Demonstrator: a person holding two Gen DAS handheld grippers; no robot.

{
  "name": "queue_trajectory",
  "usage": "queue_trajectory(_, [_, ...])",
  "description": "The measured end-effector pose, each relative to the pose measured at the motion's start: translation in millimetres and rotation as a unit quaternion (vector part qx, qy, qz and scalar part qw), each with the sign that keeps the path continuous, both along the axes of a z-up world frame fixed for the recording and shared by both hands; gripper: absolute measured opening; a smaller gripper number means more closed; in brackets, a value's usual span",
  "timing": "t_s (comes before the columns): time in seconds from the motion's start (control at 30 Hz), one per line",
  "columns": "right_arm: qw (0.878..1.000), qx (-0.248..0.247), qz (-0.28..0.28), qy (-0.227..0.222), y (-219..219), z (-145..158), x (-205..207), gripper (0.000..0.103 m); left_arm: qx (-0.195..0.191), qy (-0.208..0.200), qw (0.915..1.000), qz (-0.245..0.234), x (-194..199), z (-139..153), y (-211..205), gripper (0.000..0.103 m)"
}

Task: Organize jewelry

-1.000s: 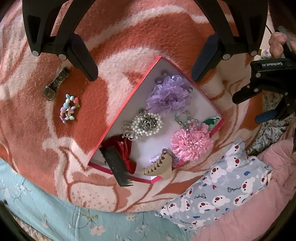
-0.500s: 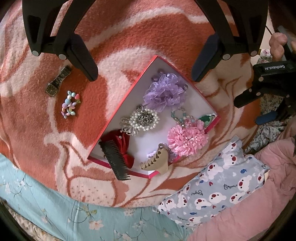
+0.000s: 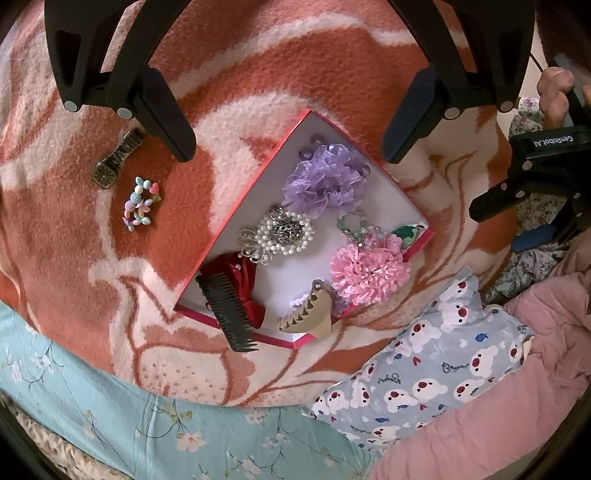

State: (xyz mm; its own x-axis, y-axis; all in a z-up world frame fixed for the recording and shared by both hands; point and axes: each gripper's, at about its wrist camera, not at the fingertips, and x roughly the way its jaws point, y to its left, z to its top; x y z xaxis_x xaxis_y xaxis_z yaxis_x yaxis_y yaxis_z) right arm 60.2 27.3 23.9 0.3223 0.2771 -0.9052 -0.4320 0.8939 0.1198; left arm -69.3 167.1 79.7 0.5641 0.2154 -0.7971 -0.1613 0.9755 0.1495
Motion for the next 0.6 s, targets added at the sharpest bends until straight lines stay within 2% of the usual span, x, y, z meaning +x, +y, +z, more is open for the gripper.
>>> queue_trajectory(0.6, [1.0,0.003,0.0,-0.004,2.8,1.8,-3.1,0.101,-0.006,-0.003,1.0,0.0,-2.5,1.0,-1.0,0.102])
